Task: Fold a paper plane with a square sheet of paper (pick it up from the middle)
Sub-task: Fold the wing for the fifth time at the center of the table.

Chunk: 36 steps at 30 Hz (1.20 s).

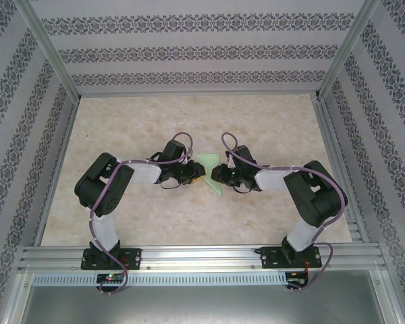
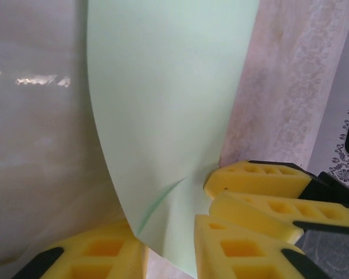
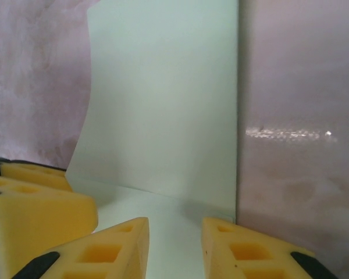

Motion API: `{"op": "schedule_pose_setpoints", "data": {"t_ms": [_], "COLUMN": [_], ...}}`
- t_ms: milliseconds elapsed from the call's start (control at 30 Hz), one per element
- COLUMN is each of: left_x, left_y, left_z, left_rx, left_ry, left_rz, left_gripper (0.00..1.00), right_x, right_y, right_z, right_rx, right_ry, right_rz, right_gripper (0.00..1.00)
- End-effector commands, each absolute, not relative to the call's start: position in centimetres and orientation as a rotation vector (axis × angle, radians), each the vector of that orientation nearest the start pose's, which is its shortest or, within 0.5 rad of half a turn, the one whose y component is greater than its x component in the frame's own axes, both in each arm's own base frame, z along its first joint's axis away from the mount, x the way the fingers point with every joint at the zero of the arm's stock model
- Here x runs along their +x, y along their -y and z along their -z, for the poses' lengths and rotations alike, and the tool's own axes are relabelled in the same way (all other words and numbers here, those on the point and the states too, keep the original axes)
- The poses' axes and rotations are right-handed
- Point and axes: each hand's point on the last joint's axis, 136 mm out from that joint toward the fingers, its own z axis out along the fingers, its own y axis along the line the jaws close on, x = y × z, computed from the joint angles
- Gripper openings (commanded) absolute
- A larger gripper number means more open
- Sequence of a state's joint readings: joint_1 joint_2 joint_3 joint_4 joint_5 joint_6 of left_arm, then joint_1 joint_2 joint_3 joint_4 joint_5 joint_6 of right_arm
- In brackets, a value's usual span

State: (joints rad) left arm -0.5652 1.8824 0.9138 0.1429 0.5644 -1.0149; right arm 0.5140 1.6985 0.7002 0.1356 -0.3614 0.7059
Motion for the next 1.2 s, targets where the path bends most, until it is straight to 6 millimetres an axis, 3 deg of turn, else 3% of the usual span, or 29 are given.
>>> {"op": "schedule_pose_setpoints", "data": {"t_ms": [0, 133, 267, 500, 700, 967, 1167], "left_x": [33.0, 32.7, 32.4, 32.2, 32.3, 31.5, 31.1], "left_y": [32.5, 32.7, 32.5, 32.1, 30.4, 26.3, 24.8], "left_z": [-4.7, -4.8, -5.2, -6.4, -7.1, -7.7, -9.1], "left_rx": [-0.261, -0.257, -0.25, -0.283, -0.375, -0.509, -0.565], "left_ry": [-2.645, -2.654, -2.677, -2.679, -2.636, -2.586, -2.527], "left_rz": [1.355, 1.34, 1.269, 1.178, 1.104, 0.936, 0.914], "left_gripper": [0.19, 0.05, 0.04, 0.03, 0.03, 0.03, 0.03], "right_x": [31.1, 31.5, 30.9, 28.3, 26.9, 27.7, 28.1], "right_y": [-24.2, -23.5, -22.3, -21.2, -23.2, -26.8, -27.2], "right_z": [-3.6, -5.2, -6.6, -7.1, -6.5, -9.0, -9.9], "right_rx": [-0.078, -0.146, -0.196, -0.329, -0.502, -0.553, -0.565], "right_ry": [-2.543, -2.485, -2.427, -2.319, -2.258, -2.118, -2.081], "right_rz": [-0.917, -0.818, -0.647, -0.341, -0.257, -0.378, -0.409], "right_gripper": [0.32, 0.4, 0.48, 0.5, 0.47, 0.48, 0.53]}}
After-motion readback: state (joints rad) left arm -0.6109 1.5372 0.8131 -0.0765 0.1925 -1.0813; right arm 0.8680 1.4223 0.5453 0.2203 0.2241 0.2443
